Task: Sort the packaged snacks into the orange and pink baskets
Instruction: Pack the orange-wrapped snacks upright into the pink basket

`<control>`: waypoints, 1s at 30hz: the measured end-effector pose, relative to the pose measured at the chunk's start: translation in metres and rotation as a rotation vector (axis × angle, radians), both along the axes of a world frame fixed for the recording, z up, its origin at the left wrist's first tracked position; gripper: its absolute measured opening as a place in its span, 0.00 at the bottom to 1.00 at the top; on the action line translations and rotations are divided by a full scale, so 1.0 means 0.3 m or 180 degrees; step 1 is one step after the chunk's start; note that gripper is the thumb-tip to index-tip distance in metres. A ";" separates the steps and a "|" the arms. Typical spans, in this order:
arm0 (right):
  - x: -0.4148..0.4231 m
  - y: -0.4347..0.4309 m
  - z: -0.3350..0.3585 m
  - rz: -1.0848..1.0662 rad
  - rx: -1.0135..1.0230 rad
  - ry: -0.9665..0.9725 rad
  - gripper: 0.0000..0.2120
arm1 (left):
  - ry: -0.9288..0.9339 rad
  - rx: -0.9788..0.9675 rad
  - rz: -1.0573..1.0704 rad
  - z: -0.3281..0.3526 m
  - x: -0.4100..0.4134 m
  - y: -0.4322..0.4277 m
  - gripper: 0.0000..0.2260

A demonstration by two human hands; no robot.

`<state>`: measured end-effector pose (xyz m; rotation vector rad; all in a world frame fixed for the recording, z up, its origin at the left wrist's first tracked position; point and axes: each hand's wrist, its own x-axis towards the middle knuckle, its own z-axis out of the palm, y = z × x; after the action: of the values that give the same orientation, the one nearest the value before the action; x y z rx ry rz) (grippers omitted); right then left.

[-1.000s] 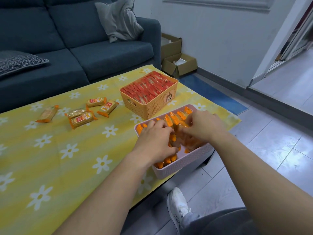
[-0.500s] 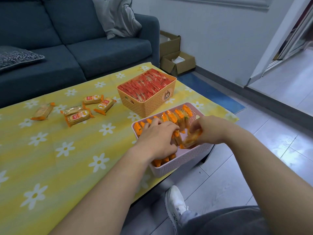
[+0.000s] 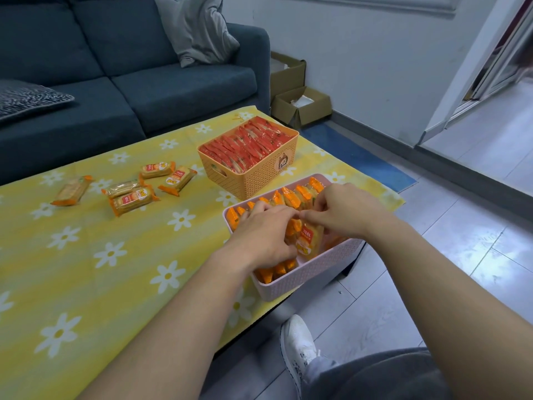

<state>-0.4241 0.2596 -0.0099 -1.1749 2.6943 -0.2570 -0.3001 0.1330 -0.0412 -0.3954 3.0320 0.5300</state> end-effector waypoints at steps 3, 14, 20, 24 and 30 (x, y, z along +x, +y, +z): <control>-0.011 0.017 0.012 0.0232 0.0057 -0.0078 0.12 | -0.0022 0.0063 -0.0002 0.002 0.002 -0.004 0.30; 0.059 0.002 -0.023 0.0682 -0.0515 -0.1024 0.19 | -0.0087 0.0398 0.0150 0.019 -0.006 -0.014 0.16; 0.065 0.006 -0.046 0.0344 -0.0802 -0.1464 0.15 | 0.0083 0.0346 0.0282 0.001 -0.007 0.013 0.08; -0.013 0.059 -0.004 -0.0247 -0.1496 -0.1163 0.13 | 0.0089 -0.0003 0.0283 -0.022 -0.018 0.037 0.17; -0.080 0.121 0.015 -0.0021 0.0080 -0.0386 0.07 | 0.0070 0.0191 0.0296 -0.011 -0.021 0.026 0.18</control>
<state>-0.4481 0.2957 -0.0055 -1.1063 2.5896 -0.2848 -0.3064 0.1407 -0.0445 -0.5331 3.0219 0.6329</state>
